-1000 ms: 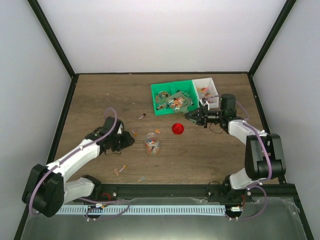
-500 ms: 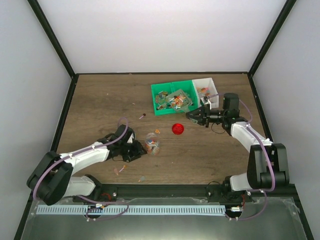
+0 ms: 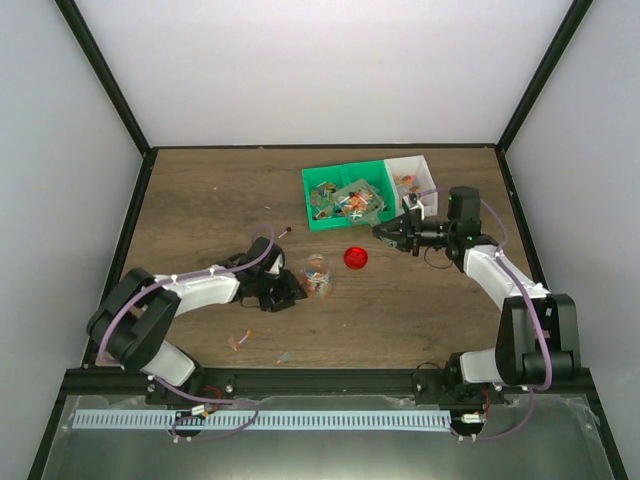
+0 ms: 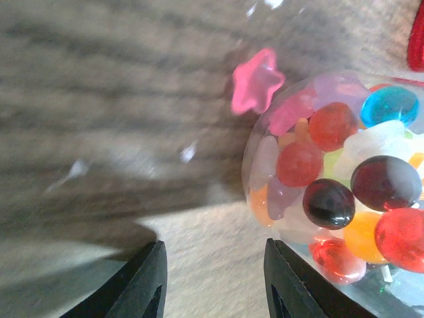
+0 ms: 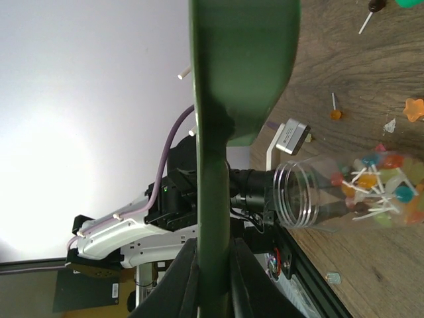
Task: Pack the candies
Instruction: Move the packing bottle to the center of the board.
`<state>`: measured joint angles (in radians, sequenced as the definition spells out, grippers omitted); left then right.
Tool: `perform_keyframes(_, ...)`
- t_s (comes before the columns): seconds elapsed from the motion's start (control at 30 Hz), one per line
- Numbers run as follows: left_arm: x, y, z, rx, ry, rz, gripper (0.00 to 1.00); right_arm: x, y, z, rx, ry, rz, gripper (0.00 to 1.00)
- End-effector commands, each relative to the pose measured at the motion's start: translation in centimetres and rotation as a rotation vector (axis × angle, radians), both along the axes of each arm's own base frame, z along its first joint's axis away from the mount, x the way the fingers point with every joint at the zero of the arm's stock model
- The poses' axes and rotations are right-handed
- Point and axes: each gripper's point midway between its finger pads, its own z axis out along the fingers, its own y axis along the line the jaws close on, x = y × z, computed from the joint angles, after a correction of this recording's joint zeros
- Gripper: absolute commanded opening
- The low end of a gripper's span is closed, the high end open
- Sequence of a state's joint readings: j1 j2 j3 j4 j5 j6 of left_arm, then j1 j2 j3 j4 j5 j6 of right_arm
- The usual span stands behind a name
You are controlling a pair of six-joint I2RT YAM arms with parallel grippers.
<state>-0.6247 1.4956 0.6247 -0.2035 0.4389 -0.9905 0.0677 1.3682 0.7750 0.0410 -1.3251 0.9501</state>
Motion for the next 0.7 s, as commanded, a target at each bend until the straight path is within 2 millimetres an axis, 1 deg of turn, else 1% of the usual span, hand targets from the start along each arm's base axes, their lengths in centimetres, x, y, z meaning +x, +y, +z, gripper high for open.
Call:
perform_keyframes(0.0, 2.0, -1.9, 0.7, -0.029, -0.061, -0.053, 0.42, -0.5, -0.5, 1.0, -0.003, -0.051, -0.006, 0.01)
perform_keyframes(0.13, 3.4, -3.0, 0.7, -0.038, -0.069, -0.07, 0.42, -0.8, -1.3, 0.9, -0.011, -0.046, -0.027, 0.01)
perform_keyframes(0.23, 4.2, -3.9, 1.0, -0.053, -0.072, -0.085, 0.42, -1.0, -2.6, 1.2, -0.017, -0.051, -0.06, 0.01)
perform_keyframes(0.3, 4.4, -3.9, 1.4, -0.041, -0.078, -0.098, 0.42, -1.4, -3.4, 1.3, -0.016, -0.046, -0.077, 0.01)
perform_keyframes(0.4, 3.9, -3.0, 1.6, -0.002, -0.084, -0.104, 0.42, -2.5, -3.7, 1.2, -0.024, -0.03, -0.078, 0.01)
perform_keyframes(0.47, 3.0, -2.2, 1.6, 0.023, -0.081, -0.109, 0.43, -3.4, -3.7, 0.8, -0.033, -0.018, -0.08, 0.01)
perform_keyframes(0.53, 2.3, -1.3, 1.9, 0.053, -0.091, -0.127, 0.45, -4.2, -3.7, 0.3, -0.045, -0.018, -0.092, 0.01)
perform_keyframes(0.6, 1.6, -0.1, 2.6, 0.093, -0.11, -0.126, 0.46, -4.9, -3.7, -0.2, -0.052, -0.009, -0.109, 0.01)
perform_keyframes(0.67, 1.4, 0.8, 3.9, 0.112, -0.143, -0.113, 0.46, -5.5, -3.7, -0.2, -0.045, 0.009, -0.122, 0.01)
